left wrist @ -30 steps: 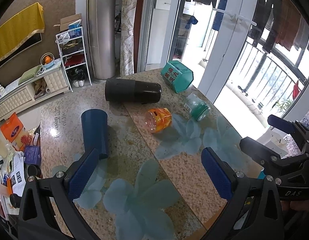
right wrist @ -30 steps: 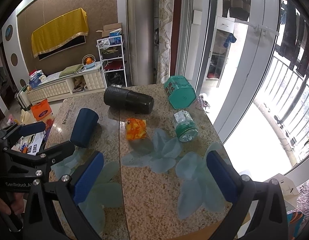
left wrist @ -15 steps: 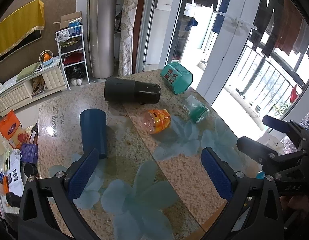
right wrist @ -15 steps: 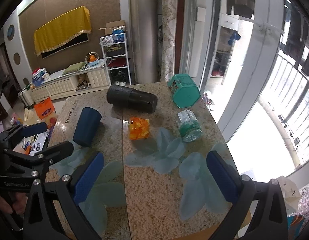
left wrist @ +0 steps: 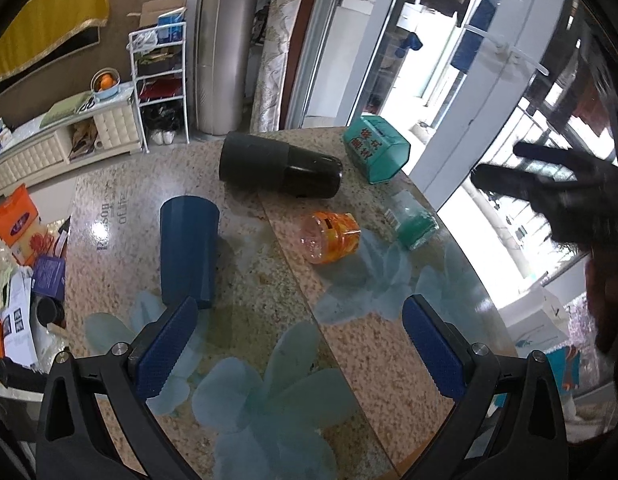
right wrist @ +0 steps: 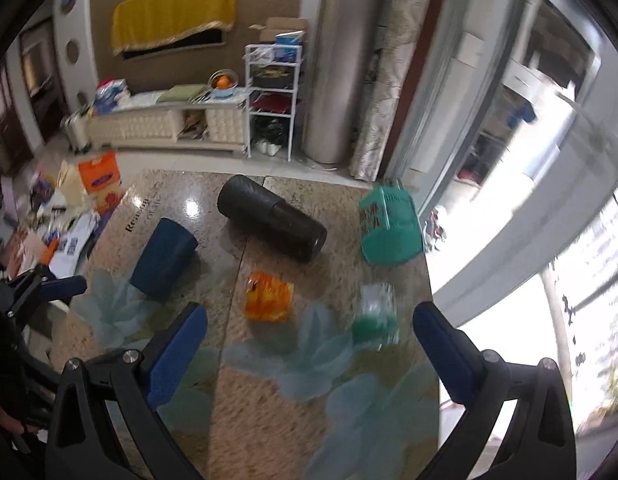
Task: Flip cup upright
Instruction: 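Move the right tool to the lying black tumbler and close around its body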
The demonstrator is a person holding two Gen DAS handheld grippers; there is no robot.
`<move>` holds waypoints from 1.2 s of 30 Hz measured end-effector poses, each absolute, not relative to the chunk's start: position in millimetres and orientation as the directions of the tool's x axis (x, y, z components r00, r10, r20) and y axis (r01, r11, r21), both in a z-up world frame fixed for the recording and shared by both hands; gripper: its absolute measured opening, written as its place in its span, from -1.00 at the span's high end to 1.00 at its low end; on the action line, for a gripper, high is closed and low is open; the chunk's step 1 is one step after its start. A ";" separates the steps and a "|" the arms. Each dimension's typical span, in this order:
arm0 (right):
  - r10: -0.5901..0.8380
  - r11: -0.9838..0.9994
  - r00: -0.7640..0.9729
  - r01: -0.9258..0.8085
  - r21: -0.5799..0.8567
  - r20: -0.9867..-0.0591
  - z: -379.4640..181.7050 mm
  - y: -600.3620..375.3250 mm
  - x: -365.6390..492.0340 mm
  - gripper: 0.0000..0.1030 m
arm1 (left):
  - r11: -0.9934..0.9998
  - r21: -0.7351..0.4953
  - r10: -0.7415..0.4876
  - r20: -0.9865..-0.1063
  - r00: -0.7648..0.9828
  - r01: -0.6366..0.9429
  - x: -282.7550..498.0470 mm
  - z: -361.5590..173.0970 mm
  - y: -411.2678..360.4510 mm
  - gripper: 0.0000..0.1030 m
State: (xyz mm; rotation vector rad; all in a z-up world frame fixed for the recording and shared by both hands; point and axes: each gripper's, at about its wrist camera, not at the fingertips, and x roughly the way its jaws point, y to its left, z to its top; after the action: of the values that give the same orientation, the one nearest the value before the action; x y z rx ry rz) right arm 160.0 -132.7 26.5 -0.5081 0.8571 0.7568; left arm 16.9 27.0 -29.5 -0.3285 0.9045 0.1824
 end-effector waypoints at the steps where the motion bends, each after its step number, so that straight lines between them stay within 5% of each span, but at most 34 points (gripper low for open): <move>1: 0.385 0.612 0.417 -0.783 -0.110 -0.823 24.8 -127.0 168.5 -1.00 | 0.933 -0.199 0.023 -0.798 0.602 -0.300 20.3 -32.0 28.0 -1.00; 22: 0.252 0.136 0.114 -0.987 -0.081 -0.961 -94.3 19.8 268.4 -1.00 | 0.870 -0.161 0.102 -0.866 0.490 -0.466 50.9 -78.0 59.6 -1.00; 36: 0.106 0.039 0.012 -0.999 -0.008 -0.994 -152.8 46.3 286.6 -0.95 | 0.834 -0.134 0.109 -0.911 0.398 -0.535 50.7 -105.2 60.8 -1.00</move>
State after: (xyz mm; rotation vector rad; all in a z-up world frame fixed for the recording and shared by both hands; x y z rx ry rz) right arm 286.6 46.3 -152.8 -1.1074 1.1414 1.2214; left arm 50.7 60.8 -105.2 -0.4449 1.0928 0.4248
